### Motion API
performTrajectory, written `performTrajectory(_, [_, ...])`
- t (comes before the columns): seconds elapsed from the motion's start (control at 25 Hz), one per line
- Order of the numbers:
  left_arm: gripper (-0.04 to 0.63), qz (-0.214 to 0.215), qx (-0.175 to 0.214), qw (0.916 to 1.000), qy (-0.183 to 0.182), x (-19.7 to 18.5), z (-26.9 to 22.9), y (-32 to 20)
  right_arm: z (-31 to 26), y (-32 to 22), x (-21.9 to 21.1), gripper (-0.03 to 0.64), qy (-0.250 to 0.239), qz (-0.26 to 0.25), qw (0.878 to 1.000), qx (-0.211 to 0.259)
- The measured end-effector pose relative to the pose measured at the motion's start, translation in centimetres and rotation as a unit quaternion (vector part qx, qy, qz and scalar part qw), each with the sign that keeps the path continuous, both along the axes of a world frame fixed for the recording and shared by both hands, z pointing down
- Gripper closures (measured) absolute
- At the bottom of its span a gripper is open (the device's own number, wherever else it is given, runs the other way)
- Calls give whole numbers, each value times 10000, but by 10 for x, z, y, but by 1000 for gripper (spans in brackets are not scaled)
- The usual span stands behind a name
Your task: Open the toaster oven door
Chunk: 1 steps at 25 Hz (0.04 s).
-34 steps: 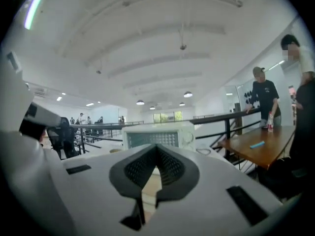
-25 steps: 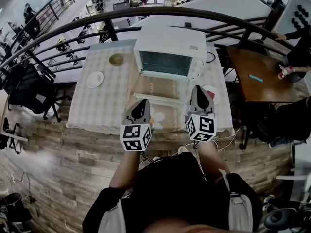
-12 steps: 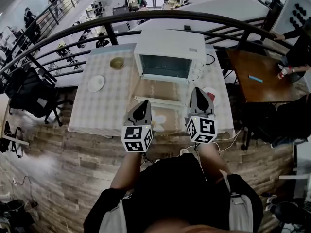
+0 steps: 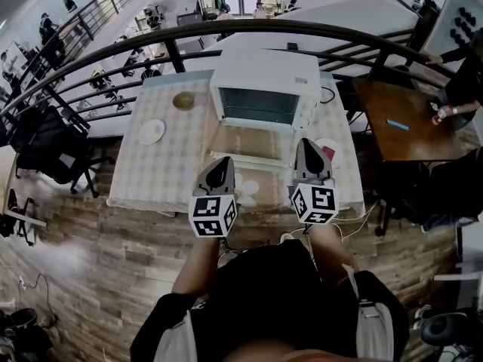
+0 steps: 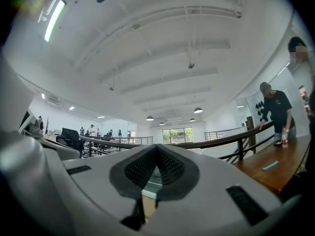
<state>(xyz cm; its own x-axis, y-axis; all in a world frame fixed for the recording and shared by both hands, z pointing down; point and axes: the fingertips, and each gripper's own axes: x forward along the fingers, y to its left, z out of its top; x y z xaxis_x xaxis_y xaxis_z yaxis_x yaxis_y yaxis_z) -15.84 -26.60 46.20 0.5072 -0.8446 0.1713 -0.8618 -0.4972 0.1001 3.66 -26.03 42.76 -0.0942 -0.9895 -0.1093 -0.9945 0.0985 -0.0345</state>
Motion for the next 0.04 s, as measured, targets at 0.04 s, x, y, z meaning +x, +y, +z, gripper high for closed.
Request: performTrajectory(0.04, [583, -1, 3, 10000, 2, 1, 0, 0, 0, 1, 0, 617, 10, -35, 10000, 17])
